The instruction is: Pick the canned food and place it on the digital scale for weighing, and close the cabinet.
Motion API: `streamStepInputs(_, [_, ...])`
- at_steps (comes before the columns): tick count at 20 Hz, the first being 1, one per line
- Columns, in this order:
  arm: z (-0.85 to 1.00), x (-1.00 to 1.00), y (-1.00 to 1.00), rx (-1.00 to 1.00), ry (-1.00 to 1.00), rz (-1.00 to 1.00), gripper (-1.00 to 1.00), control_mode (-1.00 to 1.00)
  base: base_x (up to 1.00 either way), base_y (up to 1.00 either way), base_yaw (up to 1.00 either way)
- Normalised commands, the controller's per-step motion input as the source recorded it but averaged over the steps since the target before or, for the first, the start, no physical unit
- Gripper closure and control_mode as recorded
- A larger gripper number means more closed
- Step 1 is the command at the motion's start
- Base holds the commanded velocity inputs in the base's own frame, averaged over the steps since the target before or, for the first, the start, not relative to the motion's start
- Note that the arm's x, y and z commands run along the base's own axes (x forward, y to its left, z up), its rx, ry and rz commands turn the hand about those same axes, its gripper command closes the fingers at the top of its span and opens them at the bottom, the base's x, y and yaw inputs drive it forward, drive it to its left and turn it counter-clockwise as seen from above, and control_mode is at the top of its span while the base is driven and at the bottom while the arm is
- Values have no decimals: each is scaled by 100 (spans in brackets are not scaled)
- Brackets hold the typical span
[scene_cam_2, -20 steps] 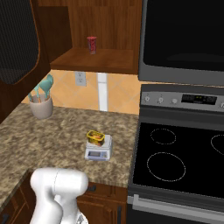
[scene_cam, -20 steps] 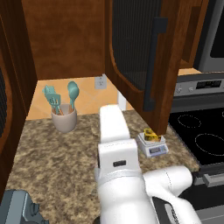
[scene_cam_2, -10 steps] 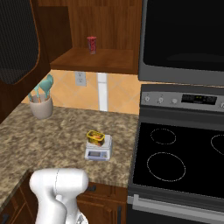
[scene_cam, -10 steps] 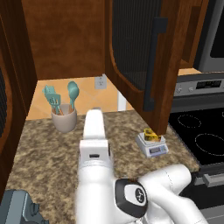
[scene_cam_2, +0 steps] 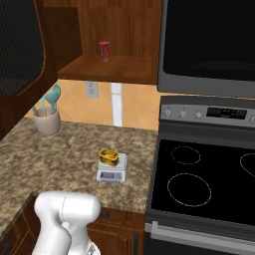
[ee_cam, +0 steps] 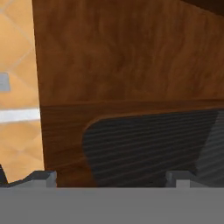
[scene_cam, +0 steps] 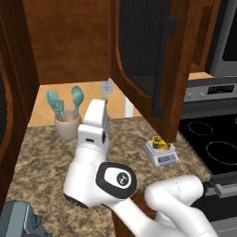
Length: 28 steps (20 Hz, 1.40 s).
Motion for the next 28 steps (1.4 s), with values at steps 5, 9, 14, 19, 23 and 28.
streamStepInputs(5, [21, 33, -27, 3, 0, -23, -100, -100, 0, 0, 0])
streamStepInputs(9, [16, 25, -70, 10, -4, -18, -100, -100, 0, 0, 0])
streamStepInputs(14, [16, 13, -89, 17, -8, -12, -100, -100, 0, 0, 0])
streamStepInputs(19, [28, 3, -100, 25, -10, -5, -100, -100, 0, 0, 0])
streamStepInputs(23, [45, 0, -100, 26, -7, 0, -100, -100, 0, 0, 0])
streamStepInputs(28, [44, 21, -87, 13, 5, 0, -100, -100, 0, 0, 0])
